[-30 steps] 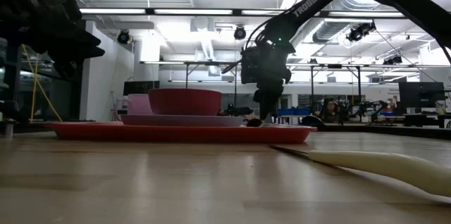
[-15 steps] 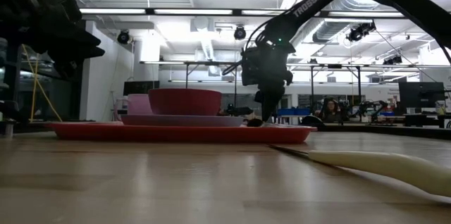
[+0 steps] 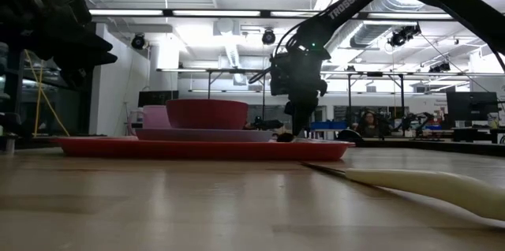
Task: Set up tray
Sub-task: Put the blue spoon on the white table napkin to the left of the blue fork
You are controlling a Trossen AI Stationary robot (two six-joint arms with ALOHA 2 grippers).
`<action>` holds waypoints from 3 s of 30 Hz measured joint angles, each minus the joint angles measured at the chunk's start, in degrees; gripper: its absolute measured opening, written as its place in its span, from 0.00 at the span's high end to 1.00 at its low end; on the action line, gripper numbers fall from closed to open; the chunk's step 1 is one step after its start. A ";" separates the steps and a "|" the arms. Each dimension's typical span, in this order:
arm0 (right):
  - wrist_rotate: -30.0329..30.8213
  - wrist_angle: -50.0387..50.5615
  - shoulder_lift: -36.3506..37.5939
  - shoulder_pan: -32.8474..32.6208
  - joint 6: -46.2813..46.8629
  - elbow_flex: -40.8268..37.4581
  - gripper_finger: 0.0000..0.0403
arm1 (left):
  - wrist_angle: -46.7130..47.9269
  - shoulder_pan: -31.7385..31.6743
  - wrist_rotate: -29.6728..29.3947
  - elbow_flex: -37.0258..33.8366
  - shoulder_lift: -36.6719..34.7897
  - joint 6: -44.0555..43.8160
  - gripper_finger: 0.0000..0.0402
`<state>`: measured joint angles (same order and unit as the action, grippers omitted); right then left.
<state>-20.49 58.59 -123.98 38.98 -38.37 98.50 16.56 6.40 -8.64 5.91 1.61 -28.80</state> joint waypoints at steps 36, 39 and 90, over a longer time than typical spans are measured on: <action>-0.24 -0.13 -2.08 -0.37 -0.02 -0.02 0.81 | 0.08 0.01 0.12 0.01 0.02 0.02 0.65; -0.22 -0.13 -2.08 -0.37 -0.02 -0.02 0.81 | 0.09 -0.01 -0.07 0.00 0.00 0.02 0.65; 1.14 1.98 -1.92 -0.33 0.48 3.96 0.81 | 0.09 0.00 -0.02 0.02 0.02 0.22 0.65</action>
<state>-19.35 60.57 -125.91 38.65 -37.89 102.45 16.65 6.40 -8.67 5.93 1.63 -28.58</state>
